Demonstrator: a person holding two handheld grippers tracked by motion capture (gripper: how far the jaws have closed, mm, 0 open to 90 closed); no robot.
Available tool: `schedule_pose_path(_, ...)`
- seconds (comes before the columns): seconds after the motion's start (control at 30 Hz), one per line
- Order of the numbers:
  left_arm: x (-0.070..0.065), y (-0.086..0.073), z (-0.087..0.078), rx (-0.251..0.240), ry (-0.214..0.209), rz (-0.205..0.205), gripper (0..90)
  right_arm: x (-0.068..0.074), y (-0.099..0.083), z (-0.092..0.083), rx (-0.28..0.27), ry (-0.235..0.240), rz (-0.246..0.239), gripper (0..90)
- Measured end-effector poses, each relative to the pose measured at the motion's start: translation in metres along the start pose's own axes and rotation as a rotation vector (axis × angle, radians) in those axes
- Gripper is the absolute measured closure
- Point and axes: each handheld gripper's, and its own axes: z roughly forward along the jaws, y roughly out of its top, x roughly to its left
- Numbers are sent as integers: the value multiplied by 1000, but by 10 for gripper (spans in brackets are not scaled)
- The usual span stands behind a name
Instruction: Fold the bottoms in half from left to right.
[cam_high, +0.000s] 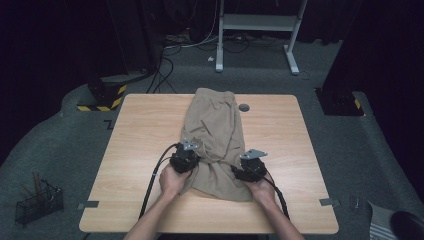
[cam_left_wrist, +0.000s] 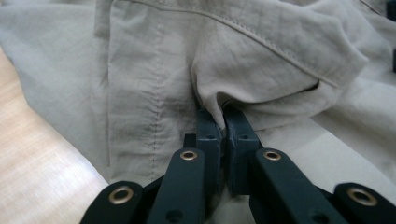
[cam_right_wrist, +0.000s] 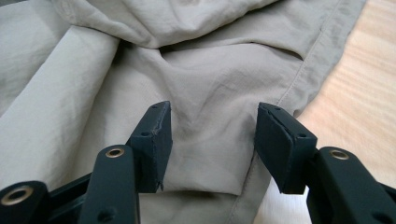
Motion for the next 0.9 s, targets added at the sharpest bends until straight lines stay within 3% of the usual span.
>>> schedule_pose_path(0.1,10,10,0,2,3,-35,861,-3,7,9,-9,-9,2,463)
schedule_pose_path(0.17,8,14,-12,-61,-20,-48,865,-5,12,13,-3,-11,2,464)
schedule_pose_path(0.27,-11,20,-41,-166,-66,8,865,-4,15,15,9,-13,10,466)
schedule_pose_path(0.3,-18,23,-47,-176,-76,39,864,-4,15,14,10,-13,10,466)
schedule_pose_path(0.33,-27,26,-49,-175,-80,82,862,-4,15,14,11,-11,10,465)
schedule_pose_path(0.37,-31,27,-48,-167,-89,93,858,-3,15,13,19,-7,7,460)
schedule_pose_path(0.43,-35,25,-42,-148,-107,96,853,-3,15,11,34,1,1,432)
schedule_pose_path(0.5,-39,19,-32,-119,-110,98,851,-3,11,4,22,18,30,421)
schedule_pose_path(0.57,-37,12,-21,-86,-115,82,851,-2,4,-9,-1,23,37,424)
schedule_pose_path(0.67,-34,6,-11,-55,-113,60,852,0,-3,-17,0,16,10,435)
schedule_pose_path(0.73,-31,4,-6,-40,-108,54,853,1,-8,-17,32,4,-1,444)
schedule_pose_path(0.9,-32,5,-3,-51,-112,41,854,0,-7,-9,13,1,-9,460)
